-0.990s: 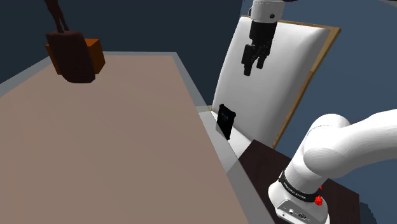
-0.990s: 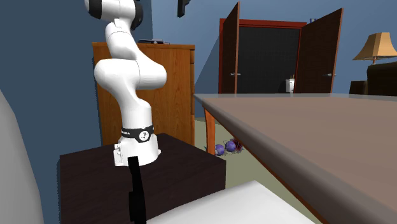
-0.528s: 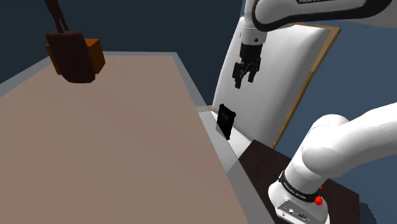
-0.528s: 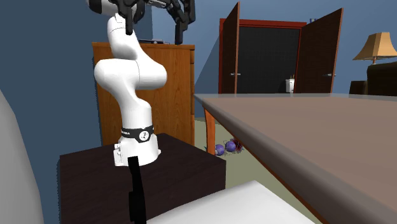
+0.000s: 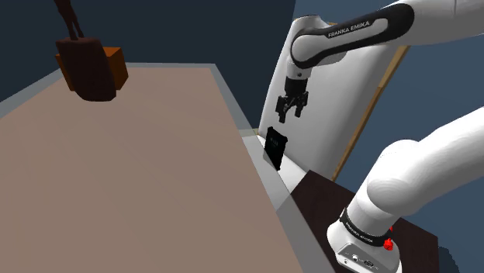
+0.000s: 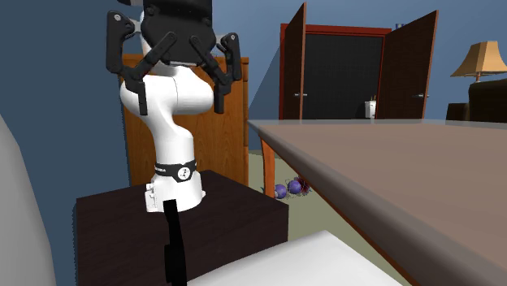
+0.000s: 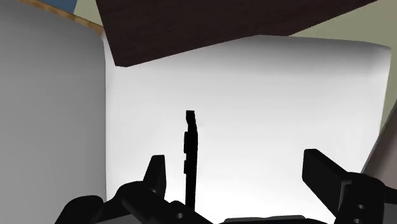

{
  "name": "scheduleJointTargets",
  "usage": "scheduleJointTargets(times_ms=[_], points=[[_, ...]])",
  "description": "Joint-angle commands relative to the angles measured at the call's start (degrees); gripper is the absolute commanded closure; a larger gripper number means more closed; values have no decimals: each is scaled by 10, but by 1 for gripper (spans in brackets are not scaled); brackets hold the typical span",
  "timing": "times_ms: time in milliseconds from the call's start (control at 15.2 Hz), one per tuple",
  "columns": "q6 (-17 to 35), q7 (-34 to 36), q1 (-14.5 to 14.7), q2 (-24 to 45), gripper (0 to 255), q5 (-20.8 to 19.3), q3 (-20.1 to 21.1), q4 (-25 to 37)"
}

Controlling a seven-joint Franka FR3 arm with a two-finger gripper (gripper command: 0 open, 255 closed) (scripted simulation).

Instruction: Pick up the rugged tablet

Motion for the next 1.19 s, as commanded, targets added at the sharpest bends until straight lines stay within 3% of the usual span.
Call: scheduleJointTargets(times_ms=[0, 396, 1056, 1122], points=[[38, -4, -2, 38, 0, 7, -13, -4], [135, -34, -5, 159, 0, 45, -51, 0], [205, -50, -3, 210, 0, 63, -56, -22], [204, -50, -3, 209, 255, 62, -56, -22]])
